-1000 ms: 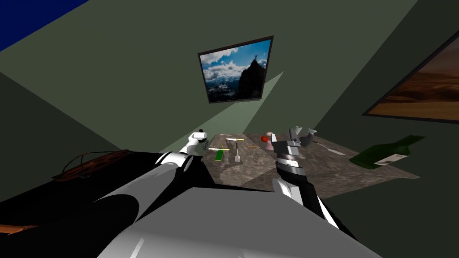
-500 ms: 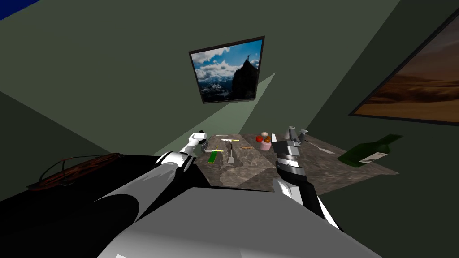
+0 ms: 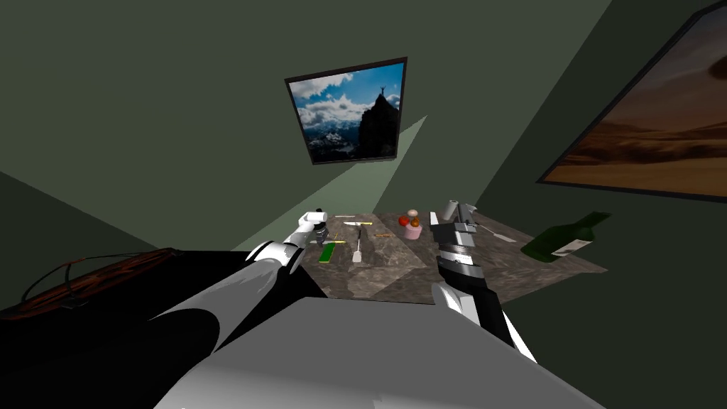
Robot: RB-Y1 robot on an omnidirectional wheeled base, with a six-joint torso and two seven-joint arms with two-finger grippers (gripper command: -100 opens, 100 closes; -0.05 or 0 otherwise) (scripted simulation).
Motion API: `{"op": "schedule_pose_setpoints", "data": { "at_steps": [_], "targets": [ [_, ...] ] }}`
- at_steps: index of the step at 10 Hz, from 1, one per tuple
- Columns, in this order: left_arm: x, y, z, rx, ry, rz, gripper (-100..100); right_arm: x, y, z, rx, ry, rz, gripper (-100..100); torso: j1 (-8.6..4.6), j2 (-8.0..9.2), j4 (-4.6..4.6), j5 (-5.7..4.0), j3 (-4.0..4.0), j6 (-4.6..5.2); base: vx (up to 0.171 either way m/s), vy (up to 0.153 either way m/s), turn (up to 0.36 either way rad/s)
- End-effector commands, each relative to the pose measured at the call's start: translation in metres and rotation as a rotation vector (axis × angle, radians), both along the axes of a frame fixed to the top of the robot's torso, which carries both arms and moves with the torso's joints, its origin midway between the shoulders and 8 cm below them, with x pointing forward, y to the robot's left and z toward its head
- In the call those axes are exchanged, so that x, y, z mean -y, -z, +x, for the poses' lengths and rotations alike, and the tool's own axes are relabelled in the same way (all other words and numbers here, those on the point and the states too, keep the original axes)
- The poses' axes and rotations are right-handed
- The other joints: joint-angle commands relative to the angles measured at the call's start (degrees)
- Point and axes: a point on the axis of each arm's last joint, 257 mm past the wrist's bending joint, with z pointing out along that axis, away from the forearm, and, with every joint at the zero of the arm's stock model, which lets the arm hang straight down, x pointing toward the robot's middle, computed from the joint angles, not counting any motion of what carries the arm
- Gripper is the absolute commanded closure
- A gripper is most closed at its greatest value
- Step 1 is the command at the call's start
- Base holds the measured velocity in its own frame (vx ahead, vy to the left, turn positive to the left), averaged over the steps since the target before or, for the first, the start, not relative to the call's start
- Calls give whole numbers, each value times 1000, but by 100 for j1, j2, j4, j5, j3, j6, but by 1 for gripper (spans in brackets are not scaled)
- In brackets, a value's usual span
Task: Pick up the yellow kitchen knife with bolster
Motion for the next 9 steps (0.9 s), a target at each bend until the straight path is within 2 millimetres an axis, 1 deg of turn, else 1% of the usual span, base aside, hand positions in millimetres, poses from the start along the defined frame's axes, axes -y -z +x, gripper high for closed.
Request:
{"op": "schedule_pose_setpoints", "data": {
  "at_steps": [1,2,3,5,6,7,9],
  "targets": [
    [0,0,0,0,0,0,-100,0,0,0,0,0,0,0,0,0,0,0,0,0,17,-57,0],
    [0,0,-1,-4,-2,-1,0,0,0,0,0,0,0,0,21,5,1,3,3,-2,3,-11,1],
    [1,13,-4,-3,-3,-1,-100,0,0,0,0,0,0,0,38,10,3,8,6,-3,14,8,-14],
    [2,25,-7,-3,-4,-2,-100,0,0,0,0,0,0,0,56,7,2,12,4,-4,21,26,-8],
    [2,19,-5,-2,-3,-2,-100,0,0,0,0,0,0,0,70,-5,-14,28,-10,-2,7,10,-4],
    [2,19,-5,0,-3,-2,100,0,0,0,0,0,0,0,75,-13,-18,30,-16,-3,0,0,0],
    [1,20,-6,-4,-6,-2,100,0,0,0,0,0,0,0,76,-18,-17,32,-18,2,0,0,0]
  ]
}}
